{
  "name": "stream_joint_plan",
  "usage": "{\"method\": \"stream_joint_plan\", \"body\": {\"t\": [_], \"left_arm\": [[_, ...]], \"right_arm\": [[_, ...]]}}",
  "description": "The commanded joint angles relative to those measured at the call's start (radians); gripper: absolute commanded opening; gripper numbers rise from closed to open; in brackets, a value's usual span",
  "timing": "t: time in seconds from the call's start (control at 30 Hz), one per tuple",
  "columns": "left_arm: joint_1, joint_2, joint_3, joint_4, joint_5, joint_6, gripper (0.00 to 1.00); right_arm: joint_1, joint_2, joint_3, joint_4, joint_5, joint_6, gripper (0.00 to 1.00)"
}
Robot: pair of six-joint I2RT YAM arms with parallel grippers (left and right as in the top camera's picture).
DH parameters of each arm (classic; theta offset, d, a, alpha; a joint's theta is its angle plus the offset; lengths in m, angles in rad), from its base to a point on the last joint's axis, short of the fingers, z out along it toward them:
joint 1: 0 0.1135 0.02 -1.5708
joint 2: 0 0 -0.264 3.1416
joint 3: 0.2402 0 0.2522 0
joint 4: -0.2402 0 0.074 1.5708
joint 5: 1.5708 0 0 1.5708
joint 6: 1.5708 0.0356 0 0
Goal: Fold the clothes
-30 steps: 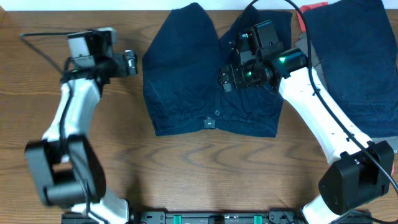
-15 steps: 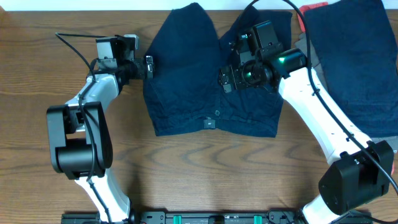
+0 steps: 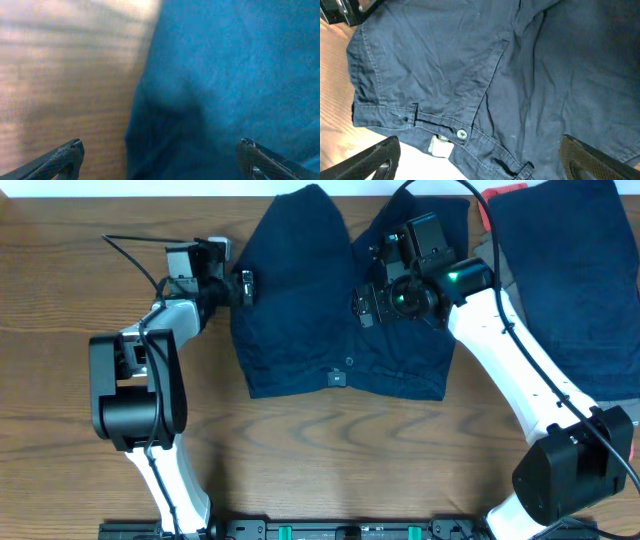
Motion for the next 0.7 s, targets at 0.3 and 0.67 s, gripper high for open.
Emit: {"method": "stream_joint_plan", "body": {"t": [0.3, 0.67], "left_arm": [[-0.042, 0.093, 0.018, 0.085, -0.04, 0.009, 0.74], [-0.032, 0.071, 0.018, 0.086, -0.234, -0.158, 0.06]], "right_arm": [[-0.004, 0.001, 0.007, -0.006, 0.014, -0.008, 0.99], [-0.004, 0.001, 0.003, 0.017, 0.021, -0.008, 0.89]]}}
